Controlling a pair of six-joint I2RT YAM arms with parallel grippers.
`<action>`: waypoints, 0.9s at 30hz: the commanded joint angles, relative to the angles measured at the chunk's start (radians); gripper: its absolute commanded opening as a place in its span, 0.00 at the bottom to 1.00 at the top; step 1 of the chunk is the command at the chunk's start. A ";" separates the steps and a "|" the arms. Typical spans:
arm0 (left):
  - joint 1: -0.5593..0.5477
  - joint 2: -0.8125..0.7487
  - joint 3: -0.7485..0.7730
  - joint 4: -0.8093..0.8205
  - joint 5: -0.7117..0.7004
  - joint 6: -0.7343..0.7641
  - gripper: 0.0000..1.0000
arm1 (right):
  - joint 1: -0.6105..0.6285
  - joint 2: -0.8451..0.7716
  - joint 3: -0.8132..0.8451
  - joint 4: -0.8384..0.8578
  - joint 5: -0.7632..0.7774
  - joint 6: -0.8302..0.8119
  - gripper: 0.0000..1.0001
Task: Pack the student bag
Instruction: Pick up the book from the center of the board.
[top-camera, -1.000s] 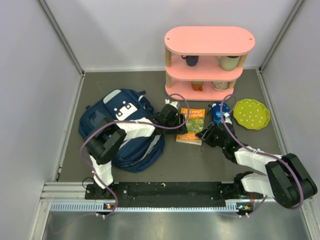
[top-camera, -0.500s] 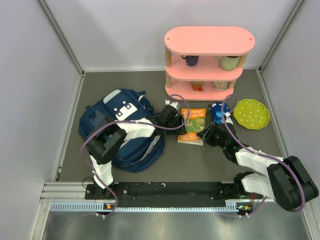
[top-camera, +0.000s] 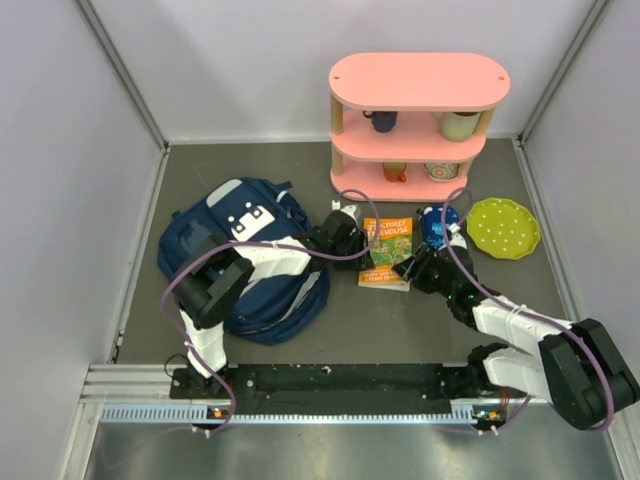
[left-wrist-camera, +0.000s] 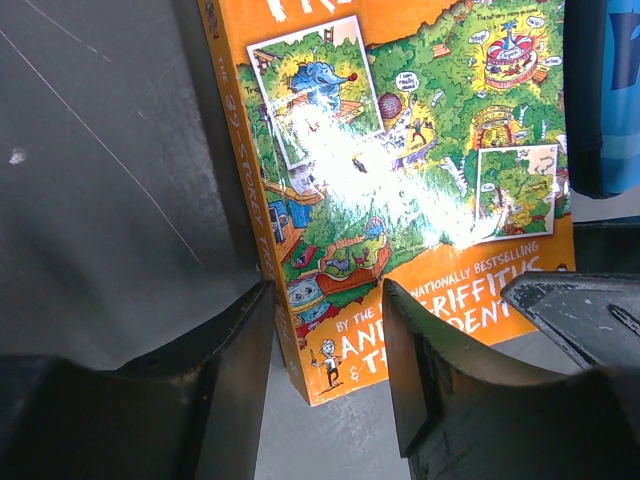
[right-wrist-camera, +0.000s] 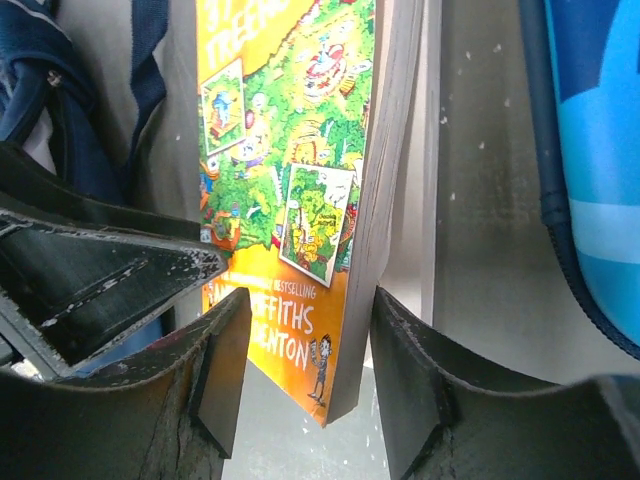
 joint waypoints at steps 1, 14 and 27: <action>-0.011 0.010 0.011 0.081 0.034 -0.012 0.50 | -0.003 -0.046 -0.003 0.114 -0.051 -0.038 0.51; -0.011 0.017 0.015 0.079 0.039 -0.013 0.48 | -0.003 -0.076 0.015 0.036 -0.012 -0.080 0.40; -0.011 0.015 0.012 0.076 0.034 -0.015 0.47 | -0.004 -0.085 0.034 -0.025 0.027 -0.104 0.03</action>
